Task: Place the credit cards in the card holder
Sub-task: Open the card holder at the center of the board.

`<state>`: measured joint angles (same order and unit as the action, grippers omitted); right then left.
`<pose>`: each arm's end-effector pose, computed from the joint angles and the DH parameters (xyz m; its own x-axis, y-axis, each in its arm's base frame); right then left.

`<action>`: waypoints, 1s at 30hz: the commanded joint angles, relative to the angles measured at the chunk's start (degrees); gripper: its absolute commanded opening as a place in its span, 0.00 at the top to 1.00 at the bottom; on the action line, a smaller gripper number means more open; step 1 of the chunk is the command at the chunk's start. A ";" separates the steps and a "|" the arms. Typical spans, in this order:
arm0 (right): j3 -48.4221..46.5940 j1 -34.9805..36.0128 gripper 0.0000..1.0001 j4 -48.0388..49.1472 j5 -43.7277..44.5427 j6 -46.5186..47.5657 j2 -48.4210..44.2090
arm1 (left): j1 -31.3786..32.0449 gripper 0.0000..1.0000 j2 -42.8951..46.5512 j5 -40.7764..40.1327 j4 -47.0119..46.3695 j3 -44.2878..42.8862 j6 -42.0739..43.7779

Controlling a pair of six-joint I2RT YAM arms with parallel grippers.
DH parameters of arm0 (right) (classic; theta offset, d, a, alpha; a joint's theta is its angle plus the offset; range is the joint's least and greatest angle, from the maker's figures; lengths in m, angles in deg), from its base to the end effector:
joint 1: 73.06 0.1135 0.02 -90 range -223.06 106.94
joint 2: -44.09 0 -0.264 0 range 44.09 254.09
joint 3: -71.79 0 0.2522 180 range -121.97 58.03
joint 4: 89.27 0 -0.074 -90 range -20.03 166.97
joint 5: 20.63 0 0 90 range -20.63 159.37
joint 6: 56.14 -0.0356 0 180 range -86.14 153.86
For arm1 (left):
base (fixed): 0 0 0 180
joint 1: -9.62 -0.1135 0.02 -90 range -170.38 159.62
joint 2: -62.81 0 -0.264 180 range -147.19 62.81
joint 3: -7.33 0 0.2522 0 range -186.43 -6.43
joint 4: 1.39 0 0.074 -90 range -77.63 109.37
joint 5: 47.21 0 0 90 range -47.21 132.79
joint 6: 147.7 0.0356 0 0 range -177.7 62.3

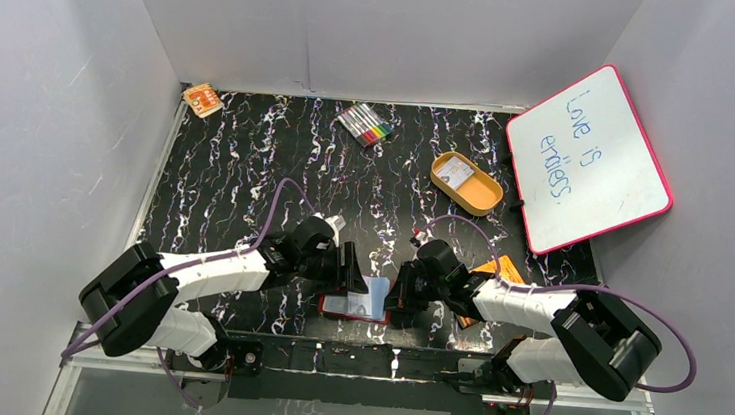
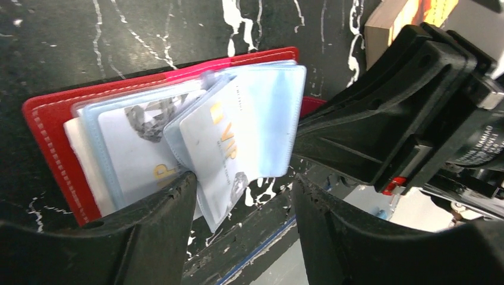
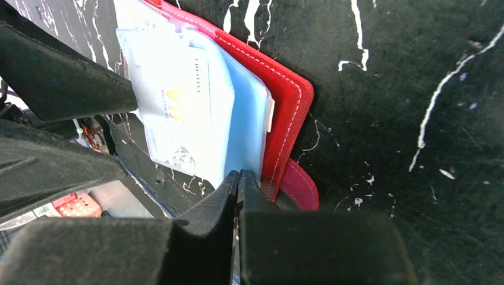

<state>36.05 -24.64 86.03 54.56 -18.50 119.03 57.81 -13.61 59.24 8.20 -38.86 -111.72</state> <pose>0.1425 0.1743 0.1339 -0.9505 0.0822 -0.2997 -0.1519 0.7184 0.6788 0.1651 -0.1998 0.1739 -0.9466 -0.1058 -0.3045 0.1597 0.6666 -0.7281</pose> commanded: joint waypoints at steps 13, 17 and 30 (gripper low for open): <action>-1.40 -0.07 0.89 -5.62 5.53 3.09 1.06 | 0.26 0.27 10.12 -11.99 16.97 -7.27 4.82; -2.99 0.00 0.78 -10.82 7.64 3.29 -1.04 | 0.27 0.27 9.95 -12.76 18.40 -9.92 5.98; -7.30 -0.04 0.63 -23.49 12.12 5.59 -12.96 | 0.30 0.28 6.55 -11.96 16.91 -12.83 7.07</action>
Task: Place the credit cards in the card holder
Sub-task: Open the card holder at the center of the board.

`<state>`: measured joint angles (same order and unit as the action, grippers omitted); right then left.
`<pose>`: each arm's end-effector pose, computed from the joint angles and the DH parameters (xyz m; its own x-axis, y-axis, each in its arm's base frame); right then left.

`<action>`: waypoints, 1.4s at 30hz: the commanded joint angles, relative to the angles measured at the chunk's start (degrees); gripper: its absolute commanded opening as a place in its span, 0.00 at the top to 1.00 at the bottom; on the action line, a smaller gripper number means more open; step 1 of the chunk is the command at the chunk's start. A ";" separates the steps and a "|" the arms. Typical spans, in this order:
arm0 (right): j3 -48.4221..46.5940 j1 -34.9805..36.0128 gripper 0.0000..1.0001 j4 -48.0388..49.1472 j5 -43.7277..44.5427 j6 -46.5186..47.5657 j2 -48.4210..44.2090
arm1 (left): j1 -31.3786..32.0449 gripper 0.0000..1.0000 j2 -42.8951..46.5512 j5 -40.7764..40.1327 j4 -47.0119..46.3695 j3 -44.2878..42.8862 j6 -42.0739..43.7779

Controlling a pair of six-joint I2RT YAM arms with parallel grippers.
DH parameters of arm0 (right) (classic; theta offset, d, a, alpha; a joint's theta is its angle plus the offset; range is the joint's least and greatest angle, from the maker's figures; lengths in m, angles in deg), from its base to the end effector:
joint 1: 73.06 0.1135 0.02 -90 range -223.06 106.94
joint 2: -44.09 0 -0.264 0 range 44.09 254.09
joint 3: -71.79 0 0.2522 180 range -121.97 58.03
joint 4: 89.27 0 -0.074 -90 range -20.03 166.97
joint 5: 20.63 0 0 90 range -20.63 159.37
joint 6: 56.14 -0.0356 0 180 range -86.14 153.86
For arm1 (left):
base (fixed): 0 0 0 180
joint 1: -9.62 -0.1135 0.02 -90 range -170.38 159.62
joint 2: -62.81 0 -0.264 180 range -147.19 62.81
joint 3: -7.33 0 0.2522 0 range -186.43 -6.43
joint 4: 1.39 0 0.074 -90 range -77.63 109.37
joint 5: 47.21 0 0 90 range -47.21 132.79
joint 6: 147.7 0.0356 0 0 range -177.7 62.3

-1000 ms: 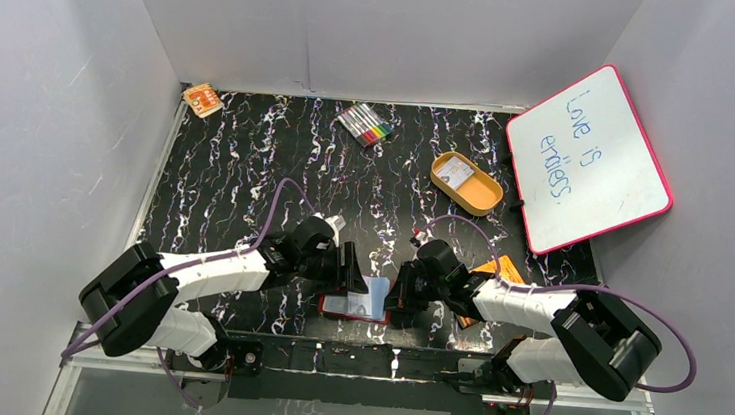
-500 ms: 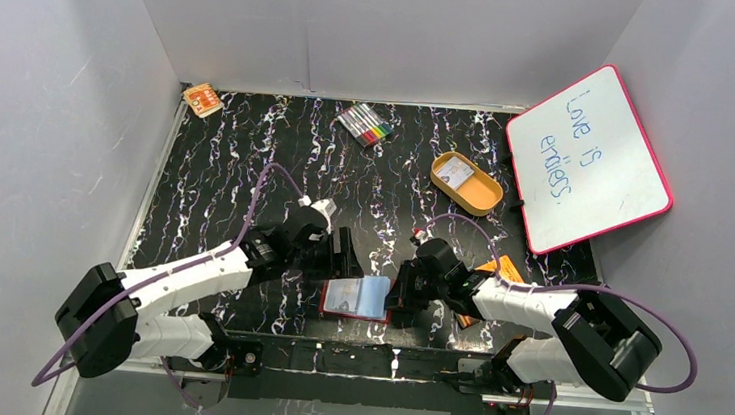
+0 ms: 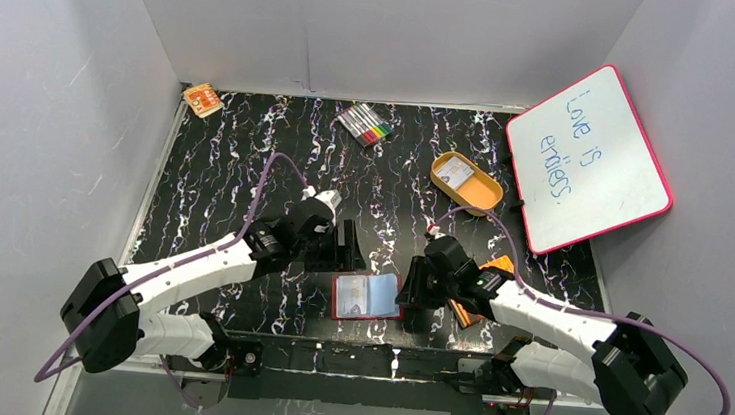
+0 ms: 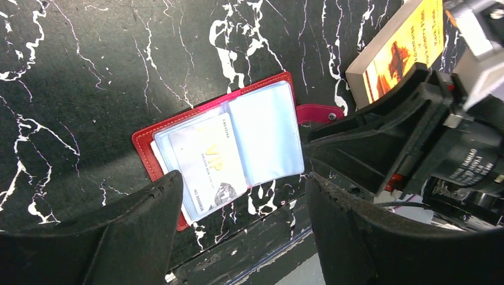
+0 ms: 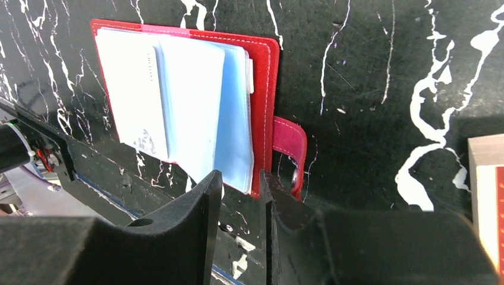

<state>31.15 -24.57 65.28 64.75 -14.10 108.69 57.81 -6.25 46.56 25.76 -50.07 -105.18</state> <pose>0.1360 0.1580 0.1664 -0.9172 0.0807 -0.3903 -0.1493 0.8384 0.5242 0.1702 -0.1939 0.2405 -0.8557 -0.1464 -0.4963 0.2178 0.7681 -0.6022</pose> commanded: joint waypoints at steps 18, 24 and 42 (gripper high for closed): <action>-1.34 -0.11 0.64 7.55 -3.64 1.82 3.56 | 0.34 0.37 -9.95 10.27 -11.21 -0.45 -4.40; -0.39 -0.06 0.62 9.95 -5.18 0.87 5.85 | 0.35 0.42 -12.88 9.81 -11.87 1.94 -4.84; 1.38 -0.08 0.77 19.13 -11.52 -2.90 8.55 | 0.35 0.57 -15.97 6.51 -10.65 6.67 -4.26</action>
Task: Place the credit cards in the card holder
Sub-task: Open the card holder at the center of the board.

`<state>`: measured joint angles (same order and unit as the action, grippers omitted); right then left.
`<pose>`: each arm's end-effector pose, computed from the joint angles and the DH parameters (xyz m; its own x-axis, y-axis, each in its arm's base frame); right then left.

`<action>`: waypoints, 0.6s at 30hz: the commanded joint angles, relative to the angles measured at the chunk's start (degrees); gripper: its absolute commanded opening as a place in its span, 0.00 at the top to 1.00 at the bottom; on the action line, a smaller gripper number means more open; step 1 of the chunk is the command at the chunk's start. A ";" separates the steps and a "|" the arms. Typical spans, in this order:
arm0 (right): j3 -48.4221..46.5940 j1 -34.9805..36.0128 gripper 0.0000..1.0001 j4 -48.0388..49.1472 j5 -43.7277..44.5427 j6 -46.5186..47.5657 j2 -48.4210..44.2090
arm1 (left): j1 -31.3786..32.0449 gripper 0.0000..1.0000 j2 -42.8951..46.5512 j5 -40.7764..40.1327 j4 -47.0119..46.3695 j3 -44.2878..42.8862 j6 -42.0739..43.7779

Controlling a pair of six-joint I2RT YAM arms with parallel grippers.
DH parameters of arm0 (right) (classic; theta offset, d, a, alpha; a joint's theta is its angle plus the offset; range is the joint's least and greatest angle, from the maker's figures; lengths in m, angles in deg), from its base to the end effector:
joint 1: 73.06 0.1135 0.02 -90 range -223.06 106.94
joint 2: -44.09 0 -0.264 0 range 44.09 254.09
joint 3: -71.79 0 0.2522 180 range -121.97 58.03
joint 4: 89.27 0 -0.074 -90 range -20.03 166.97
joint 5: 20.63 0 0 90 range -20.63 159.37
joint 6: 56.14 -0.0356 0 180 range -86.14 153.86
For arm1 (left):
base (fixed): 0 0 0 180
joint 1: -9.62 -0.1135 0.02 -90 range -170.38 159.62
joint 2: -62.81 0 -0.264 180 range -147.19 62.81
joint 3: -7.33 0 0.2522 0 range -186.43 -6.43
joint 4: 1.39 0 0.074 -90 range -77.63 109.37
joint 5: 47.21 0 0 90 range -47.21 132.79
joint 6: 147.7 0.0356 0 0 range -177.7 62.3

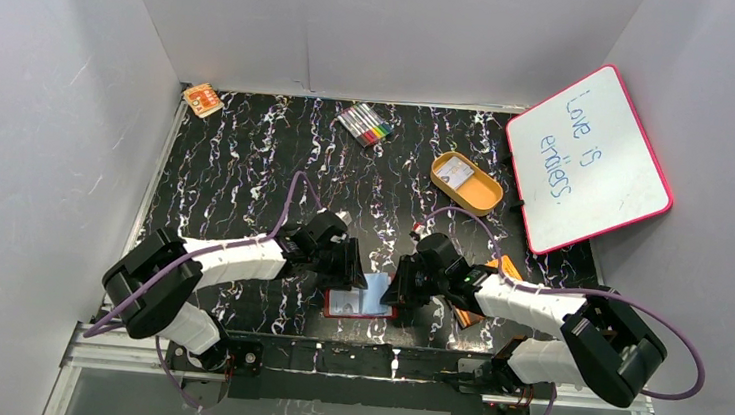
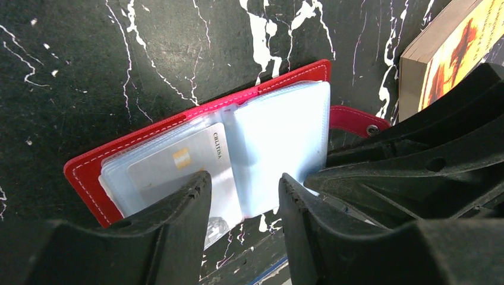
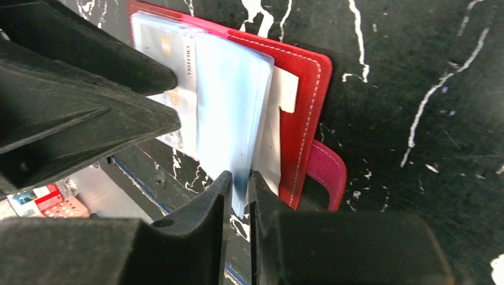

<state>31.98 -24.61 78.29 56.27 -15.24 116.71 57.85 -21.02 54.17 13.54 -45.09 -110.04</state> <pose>0.1463 0.1772 0.1516 -0.9394 0.0500 -0.3393 -0.1905 0.7465 0.6375 0.1826 -0.2150 0.1658 -0.9451 -0.1069 -0.3088 0.1207 0.7641 -0.6338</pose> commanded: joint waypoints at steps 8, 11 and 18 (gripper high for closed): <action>0.38 -0.02 0.92 6.93 -3.42 -1.95 -0.69 | 0.29 0.57 0.67 -1.39 2.59 1.30 0.64; 0.25 -0.07 0.95 7.03 -3.86 -0.79 -1.30 | 0.32 0.52 2.72 -1.78 3.73 0.17 0.57; -1.13 0.19 0.95 6.72 -5.35 1.17 -0.42 | 0.31 0.30 5.11 -2.51 6.08 -4.44 1.56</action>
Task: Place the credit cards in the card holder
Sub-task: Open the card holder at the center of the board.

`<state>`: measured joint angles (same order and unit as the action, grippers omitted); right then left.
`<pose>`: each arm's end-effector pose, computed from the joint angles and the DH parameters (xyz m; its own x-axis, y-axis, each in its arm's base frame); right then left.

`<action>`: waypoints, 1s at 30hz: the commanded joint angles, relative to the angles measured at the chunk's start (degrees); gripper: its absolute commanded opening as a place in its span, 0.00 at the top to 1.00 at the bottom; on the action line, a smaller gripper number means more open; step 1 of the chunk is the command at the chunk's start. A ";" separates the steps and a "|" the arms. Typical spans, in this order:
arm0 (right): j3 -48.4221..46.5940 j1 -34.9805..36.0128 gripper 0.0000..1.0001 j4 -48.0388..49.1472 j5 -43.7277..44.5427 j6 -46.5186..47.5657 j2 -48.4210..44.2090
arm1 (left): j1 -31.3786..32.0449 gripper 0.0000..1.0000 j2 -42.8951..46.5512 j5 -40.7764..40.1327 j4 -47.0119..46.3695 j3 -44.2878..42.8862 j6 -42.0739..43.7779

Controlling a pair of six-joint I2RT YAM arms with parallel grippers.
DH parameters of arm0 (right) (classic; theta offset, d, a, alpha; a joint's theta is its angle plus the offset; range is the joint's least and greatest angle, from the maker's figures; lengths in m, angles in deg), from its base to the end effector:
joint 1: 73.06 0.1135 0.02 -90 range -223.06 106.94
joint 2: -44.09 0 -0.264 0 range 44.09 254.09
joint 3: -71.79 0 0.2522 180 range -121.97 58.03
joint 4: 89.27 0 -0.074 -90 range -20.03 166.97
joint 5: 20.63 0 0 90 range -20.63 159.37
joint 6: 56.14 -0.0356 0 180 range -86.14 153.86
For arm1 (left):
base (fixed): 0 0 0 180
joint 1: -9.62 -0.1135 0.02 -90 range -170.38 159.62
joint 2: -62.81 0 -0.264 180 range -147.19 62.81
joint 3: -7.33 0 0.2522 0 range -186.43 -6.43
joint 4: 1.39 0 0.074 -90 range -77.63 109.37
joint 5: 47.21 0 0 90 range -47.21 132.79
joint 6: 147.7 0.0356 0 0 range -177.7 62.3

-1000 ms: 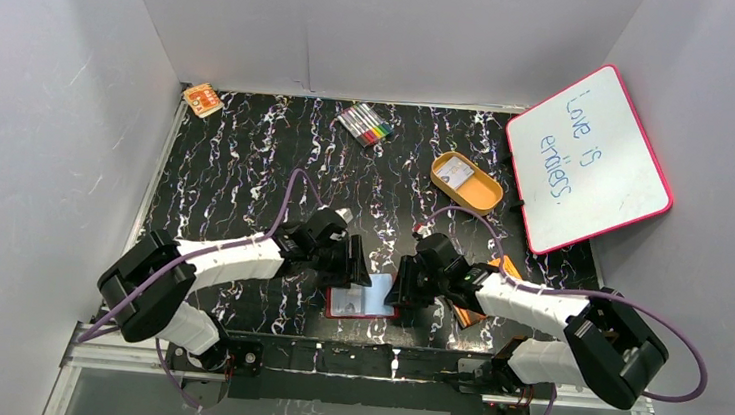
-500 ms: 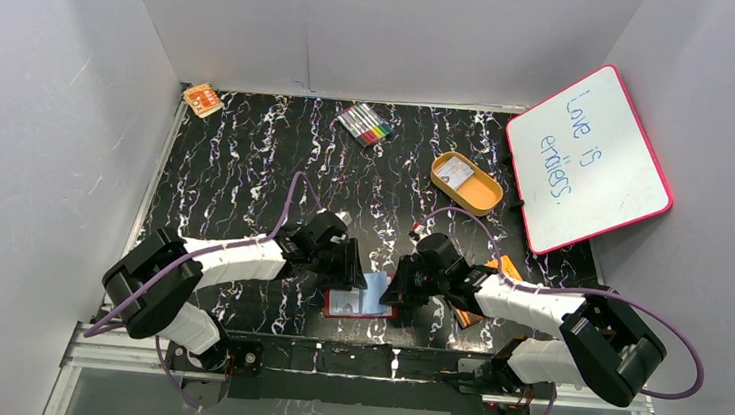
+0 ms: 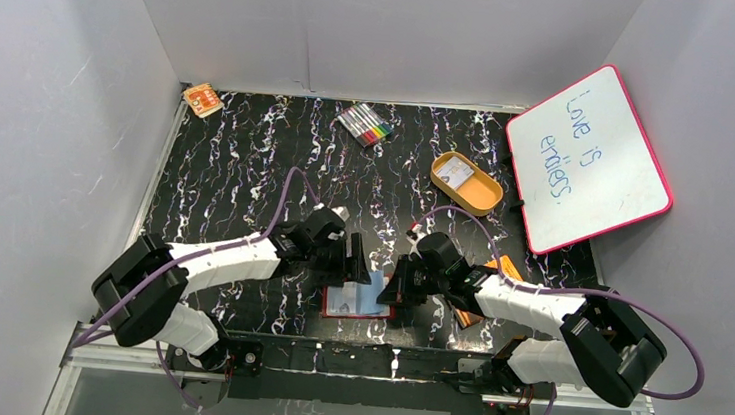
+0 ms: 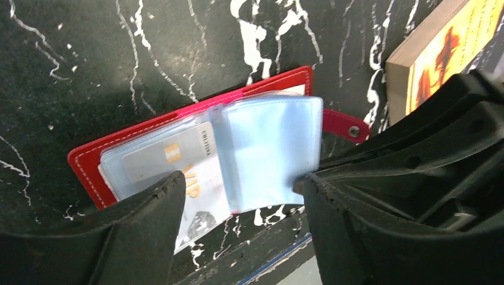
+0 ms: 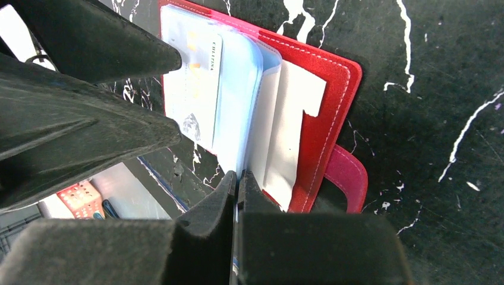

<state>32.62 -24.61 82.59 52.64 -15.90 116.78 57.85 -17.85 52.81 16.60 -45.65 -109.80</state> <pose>0.1465 0.1808 0.1544 -0.9408 0.0407 -0.3366 -0.2186 0.6861 0.6939 0.1797 -0.2105 0.1788 -0.9362 -0.1183 -0.3310 0.1249 0.7682 -0.6279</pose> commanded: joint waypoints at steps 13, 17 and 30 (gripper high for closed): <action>-3.98 1.57 0.87 5.12 -4.13 4.30 0.33 | 0.30 0.25 -3.97 0.21 4.20 -8.36 3.20; -4.21 1.74 0.85 5.47 -4.19 4.32 0.77 | 0.30 0.25 -4.68 0.28 4.39 -8.46 3.60; -3.64 1.79 0.71 5.97 -4.18 3.98 1.17 | 0.29 0.39 -5.10 -0.31 4.49 -7.65 4.53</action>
<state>30.69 -23.11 86.05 49.25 -12.42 118.07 57.85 -23.19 52.47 20.16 -52.26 -106.30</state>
